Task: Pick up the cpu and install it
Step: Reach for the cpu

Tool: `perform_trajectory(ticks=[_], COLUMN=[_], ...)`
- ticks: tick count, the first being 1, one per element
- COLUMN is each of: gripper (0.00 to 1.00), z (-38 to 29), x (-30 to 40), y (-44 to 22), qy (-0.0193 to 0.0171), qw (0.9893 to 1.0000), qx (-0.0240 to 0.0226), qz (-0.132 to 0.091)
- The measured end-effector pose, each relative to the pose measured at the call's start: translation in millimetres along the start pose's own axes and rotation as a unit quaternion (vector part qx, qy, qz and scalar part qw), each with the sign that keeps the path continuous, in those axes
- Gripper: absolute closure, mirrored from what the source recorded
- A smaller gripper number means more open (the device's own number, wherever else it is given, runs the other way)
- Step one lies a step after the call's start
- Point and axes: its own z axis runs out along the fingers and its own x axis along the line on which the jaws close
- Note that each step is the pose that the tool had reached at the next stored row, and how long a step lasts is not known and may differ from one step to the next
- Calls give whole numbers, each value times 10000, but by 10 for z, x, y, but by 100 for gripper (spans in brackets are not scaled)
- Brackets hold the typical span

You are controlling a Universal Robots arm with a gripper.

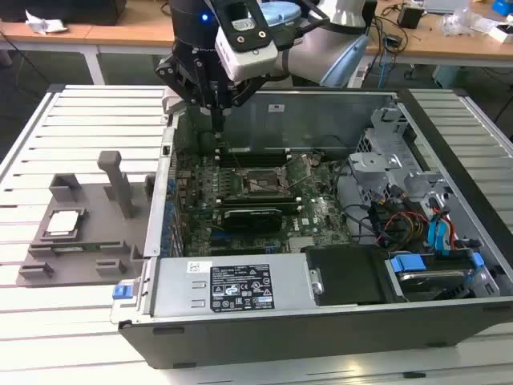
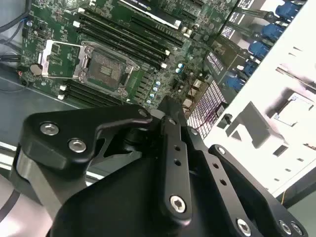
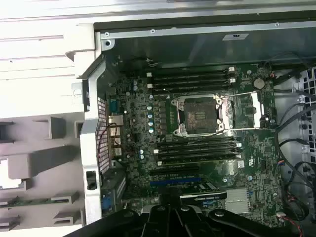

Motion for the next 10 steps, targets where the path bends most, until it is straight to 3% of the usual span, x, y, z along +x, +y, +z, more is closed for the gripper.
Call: perform_trajectory(ticks=[1, 2, 10], gripper=[89, 89, 89], z=[-1, -3, -7], x=[28, 102, 251], y=[-2, -8, -19], qy=[0, 0, 0], qw=[10000, 10000, 10000], qx=[1, 0, 2], qz=[1, 1, 1])
